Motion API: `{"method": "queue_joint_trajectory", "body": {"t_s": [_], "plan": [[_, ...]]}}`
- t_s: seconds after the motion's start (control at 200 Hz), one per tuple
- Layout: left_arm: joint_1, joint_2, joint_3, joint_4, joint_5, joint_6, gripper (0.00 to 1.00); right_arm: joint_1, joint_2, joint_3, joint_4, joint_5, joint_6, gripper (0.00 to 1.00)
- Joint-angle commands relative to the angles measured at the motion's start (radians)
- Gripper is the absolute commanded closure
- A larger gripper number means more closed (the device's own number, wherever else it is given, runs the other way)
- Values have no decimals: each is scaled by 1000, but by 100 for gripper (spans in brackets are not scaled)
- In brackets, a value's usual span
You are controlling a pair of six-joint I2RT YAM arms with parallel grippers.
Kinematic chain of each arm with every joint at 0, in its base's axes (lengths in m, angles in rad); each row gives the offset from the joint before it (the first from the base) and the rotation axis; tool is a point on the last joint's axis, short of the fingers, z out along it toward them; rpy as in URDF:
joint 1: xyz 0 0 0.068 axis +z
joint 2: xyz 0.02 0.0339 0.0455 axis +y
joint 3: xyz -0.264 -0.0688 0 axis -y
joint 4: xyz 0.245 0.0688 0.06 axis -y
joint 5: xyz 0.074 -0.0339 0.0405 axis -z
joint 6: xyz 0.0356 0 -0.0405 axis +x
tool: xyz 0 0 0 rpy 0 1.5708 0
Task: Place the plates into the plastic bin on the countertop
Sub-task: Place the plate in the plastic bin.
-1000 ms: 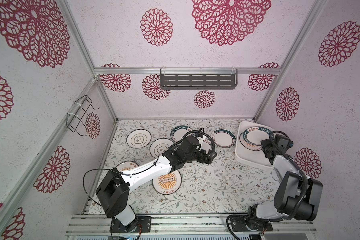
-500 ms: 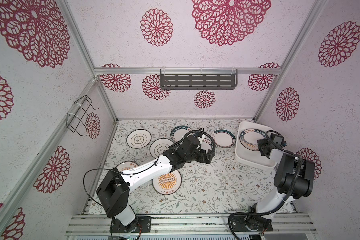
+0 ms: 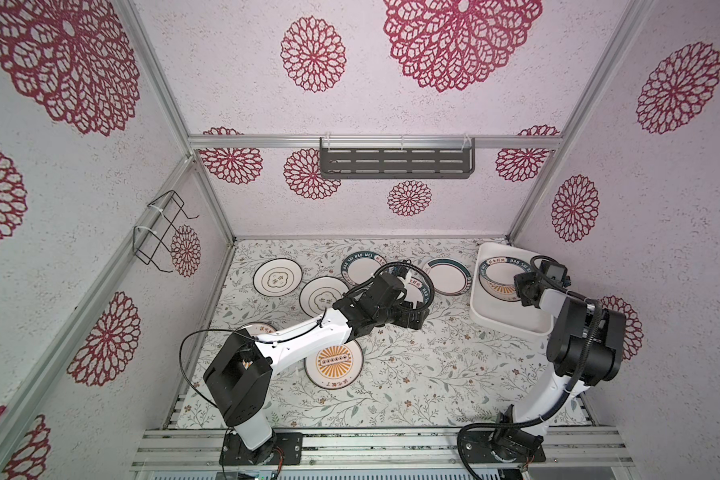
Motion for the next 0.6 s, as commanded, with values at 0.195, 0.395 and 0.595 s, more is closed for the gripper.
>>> {"method": "queue_joint_trajectory", "body": {"t_s": [0.195,0.395,0.595], "plan": [[6,-32,-22,-12,-38,-35,3,1,-22,46,-69,-9,-37,62],[1,-78,-66,-7,-67,-48,3,1,-29,43,-113,4,-37,49],[-6,-115,-101,1,-85,-65,3,3,-99,22,-132,29,-62,42]]}}
